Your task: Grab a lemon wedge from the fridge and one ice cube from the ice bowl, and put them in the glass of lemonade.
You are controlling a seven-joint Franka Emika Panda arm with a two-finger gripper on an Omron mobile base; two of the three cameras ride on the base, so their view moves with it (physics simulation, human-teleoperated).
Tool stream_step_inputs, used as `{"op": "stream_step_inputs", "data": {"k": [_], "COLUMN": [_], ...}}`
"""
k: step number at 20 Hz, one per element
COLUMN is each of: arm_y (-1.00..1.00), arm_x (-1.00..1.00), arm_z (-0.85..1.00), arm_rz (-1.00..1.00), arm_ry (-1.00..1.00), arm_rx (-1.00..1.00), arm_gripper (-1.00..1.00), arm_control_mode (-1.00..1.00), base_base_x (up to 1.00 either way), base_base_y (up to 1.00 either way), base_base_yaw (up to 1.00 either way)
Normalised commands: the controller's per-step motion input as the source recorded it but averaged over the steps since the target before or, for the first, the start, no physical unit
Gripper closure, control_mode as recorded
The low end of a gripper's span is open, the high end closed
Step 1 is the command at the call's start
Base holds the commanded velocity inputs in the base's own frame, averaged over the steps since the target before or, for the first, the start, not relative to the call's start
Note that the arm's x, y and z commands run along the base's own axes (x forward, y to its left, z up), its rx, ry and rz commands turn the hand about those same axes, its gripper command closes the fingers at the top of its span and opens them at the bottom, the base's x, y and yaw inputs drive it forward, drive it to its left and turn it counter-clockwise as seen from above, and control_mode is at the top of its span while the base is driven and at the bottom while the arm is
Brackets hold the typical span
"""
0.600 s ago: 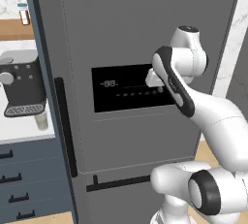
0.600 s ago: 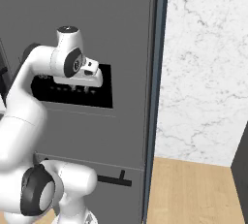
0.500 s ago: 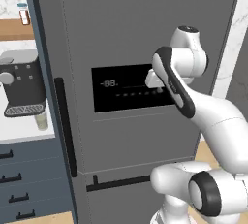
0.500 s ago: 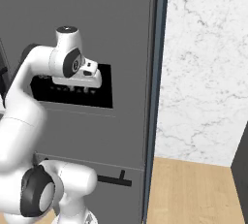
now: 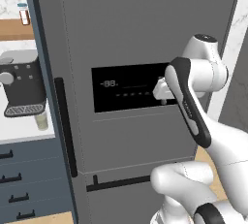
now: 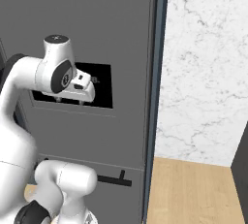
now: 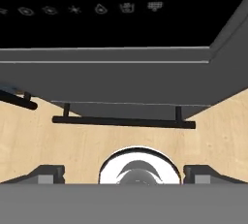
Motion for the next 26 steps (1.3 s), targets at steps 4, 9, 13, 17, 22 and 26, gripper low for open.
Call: {"op": "stream_step_inputs", "data": {"k": [4, 9, 13, 17, 22, 26], "arm_y": [0.00, 0.00, 0.00, 0.00, 0.00, 0.00], "arm_x": [-0.19, 0.09, 0.00, 0.00, 0.00, 0.00], "arm_z": [-0.30, -0.22, 0.00, 0.00, 0.00, 0.00], "arm_rz": [-0.10, -0.01, 0.00, 0.00, 0.00, 0.00], "arm_ry": [0.02, 0.02, 0.00, 0.00, 0.00, 0.00], "arm_rx": [0.07, 0.05, 0.00, 0.00, 0.00, 0.00], "arm_gripper": [-1.00, -1.00, -1.00, -1.00, -1.00, -1.00], "arm_control_mode": [-1.00, -1.00, -1.00, -1.00, 1.00, 1.00], "base_base_x": [0.00, 0.00, 0.00, 0.00, 0.00, 0.00], "base_base_y": [0.00, 0.00, 0.00, 0.00, 0.46, 1.00], "base_base_yaw": [0.00, 0.00, 0.00, 0.00, 0.00, 0.00]}}
